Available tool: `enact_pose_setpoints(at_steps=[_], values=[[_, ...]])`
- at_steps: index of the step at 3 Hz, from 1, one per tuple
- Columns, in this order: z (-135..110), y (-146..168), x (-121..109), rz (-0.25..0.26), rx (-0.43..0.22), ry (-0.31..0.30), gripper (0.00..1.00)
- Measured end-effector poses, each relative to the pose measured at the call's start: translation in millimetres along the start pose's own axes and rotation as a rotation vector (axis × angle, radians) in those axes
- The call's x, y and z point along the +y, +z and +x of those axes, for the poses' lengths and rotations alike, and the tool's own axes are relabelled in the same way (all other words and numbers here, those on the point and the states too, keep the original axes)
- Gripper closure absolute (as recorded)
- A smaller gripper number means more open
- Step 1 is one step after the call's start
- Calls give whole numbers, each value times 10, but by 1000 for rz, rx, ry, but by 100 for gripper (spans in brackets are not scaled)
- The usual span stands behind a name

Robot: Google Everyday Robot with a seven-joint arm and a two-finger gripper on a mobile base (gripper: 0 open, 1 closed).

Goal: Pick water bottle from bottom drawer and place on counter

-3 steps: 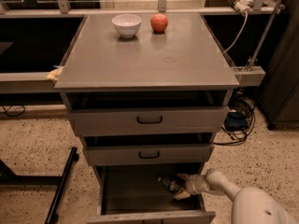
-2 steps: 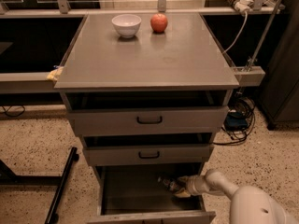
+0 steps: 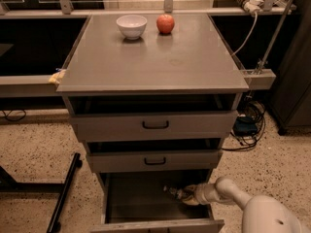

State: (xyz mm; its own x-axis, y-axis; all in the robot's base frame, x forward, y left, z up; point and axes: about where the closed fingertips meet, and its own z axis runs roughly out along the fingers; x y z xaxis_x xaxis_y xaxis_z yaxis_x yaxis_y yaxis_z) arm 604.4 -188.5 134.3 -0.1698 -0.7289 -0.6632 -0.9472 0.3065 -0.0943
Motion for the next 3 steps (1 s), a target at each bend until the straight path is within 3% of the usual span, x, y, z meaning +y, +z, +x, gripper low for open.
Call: enact_pose_setpoints(at_steps=[2, 3], values=[[-295, -450, 159, -57, -166, 11, 100], [-348, -787, 339, -130, -181, 7, 100]])
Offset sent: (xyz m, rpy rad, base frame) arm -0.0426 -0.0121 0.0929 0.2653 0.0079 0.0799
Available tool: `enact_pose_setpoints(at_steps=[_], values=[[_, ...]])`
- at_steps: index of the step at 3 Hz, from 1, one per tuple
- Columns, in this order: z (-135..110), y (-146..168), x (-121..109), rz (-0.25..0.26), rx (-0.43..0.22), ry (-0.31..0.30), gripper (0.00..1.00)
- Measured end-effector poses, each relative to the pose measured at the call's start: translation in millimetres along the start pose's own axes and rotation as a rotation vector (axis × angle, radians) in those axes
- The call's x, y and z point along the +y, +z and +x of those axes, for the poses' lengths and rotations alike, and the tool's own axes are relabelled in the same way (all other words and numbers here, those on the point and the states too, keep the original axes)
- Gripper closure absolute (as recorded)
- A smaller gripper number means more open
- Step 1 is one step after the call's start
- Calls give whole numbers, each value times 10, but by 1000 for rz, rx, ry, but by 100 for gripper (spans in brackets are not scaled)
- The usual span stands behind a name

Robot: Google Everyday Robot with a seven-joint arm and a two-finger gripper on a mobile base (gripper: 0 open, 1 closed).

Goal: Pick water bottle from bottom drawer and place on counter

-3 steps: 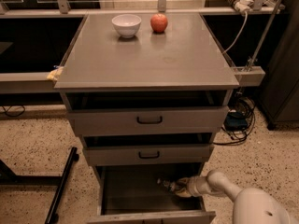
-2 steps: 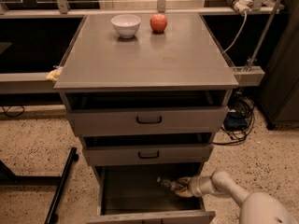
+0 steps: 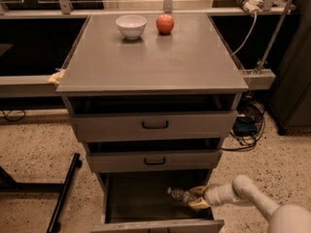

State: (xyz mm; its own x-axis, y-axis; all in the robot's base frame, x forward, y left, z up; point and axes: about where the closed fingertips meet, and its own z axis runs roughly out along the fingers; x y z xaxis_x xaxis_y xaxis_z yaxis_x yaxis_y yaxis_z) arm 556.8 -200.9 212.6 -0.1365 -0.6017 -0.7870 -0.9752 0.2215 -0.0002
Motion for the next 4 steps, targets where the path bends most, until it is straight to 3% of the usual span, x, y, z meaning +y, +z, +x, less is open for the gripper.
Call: enact_pose_setpoints(at_steps=[1, 2, 3, 4], values=[[-95, -380, 213, -80, 25, -7, 100], [-407, -913, 241, -59, 36, -46, 100], [-404, -908, 243, -60, 36, -45, 100], [-765, -1204, 268, -41, -6, -79, 100]])
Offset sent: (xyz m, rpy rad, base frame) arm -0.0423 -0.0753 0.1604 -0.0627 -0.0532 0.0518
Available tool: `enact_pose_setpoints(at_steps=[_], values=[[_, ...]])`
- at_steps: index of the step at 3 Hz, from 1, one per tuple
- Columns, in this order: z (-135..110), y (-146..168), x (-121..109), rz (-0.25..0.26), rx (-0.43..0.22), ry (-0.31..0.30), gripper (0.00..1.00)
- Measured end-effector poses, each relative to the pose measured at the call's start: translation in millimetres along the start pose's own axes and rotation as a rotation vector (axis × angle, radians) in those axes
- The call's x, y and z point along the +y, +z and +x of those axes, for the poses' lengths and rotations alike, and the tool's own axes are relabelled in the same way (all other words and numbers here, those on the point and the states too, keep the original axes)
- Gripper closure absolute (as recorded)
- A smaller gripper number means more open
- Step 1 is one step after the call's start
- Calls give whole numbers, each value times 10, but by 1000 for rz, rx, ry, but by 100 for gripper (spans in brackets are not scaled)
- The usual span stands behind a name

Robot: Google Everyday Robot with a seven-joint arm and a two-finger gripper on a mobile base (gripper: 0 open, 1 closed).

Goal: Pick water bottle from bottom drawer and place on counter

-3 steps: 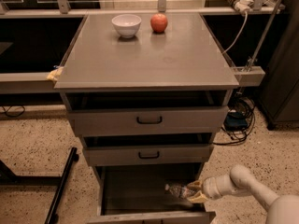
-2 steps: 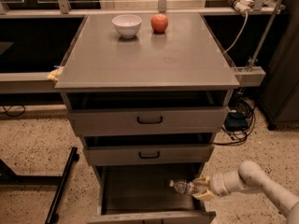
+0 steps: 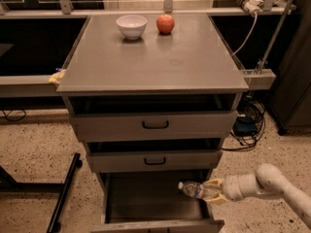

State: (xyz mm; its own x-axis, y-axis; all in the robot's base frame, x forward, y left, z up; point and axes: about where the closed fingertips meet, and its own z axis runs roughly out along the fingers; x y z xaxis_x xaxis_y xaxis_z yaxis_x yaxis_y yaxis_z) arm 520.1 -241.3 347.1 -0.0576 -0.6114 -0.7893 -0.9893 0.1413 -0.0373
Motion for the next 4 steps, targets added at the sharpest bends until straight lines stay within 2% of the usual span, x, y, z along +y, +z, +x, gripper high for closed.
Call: enact_pose_setpoints(at_steps=[1, 2, 3, 4], values=[[-706, -547, 72, 24, -28, -33, 100], [-1554, -1130, 143, 23, -21, -66, 100], [-2384, -1816, 33, 64, 38, -131, 100], [-3422, -2656, -231, 154, 125, -207, 100]])
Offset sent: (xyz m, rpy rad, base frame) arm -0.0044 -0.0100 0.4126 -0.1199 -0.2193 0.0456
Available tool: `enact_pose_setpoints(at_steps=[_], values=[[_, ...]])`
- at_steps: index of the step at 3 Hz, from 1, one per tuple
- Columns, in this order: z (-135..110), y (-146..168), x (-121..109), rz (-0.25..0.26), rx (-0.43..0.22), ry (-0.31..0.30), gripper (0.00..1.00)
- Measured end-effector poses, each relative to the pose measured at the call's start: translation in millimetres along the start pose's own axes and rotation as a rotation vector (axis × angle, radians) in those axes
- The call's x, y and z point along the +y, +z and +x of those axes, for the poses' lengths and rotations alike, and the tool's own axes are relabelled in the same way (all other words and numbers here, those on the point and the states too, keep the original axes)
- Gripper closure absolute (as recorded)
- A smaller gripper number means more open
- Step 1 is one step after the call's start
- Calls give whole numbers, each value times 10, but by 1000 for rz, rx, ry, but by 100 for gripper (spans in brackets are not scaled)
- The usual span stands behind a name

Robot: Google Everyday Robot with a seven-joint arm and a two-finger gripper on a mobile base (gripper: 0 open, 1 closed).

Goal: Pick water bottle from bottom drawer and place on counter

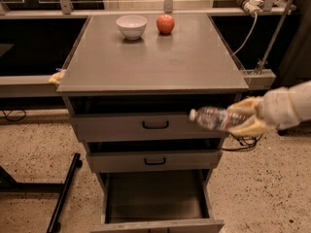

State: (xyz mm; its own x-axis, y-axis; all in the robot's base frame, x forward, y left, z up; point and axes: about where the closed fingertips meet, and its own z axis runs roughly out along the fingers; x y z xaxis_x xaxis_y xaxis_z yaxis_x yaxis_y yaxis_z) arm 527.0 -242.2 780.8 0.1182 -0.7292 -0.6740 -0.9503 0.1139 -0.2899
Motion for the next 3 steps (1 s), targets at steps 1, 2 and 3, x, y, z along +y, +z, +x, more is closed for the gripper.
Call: enact_pose_setpoints(at_steps=[1, 2, 3], values=[[-747, -760, -460, 92, 59, -84, 100], [-900, -970, -618, 140, 54, -111, 100], [-896, -865, -611, 149, 48, -100, 100]])
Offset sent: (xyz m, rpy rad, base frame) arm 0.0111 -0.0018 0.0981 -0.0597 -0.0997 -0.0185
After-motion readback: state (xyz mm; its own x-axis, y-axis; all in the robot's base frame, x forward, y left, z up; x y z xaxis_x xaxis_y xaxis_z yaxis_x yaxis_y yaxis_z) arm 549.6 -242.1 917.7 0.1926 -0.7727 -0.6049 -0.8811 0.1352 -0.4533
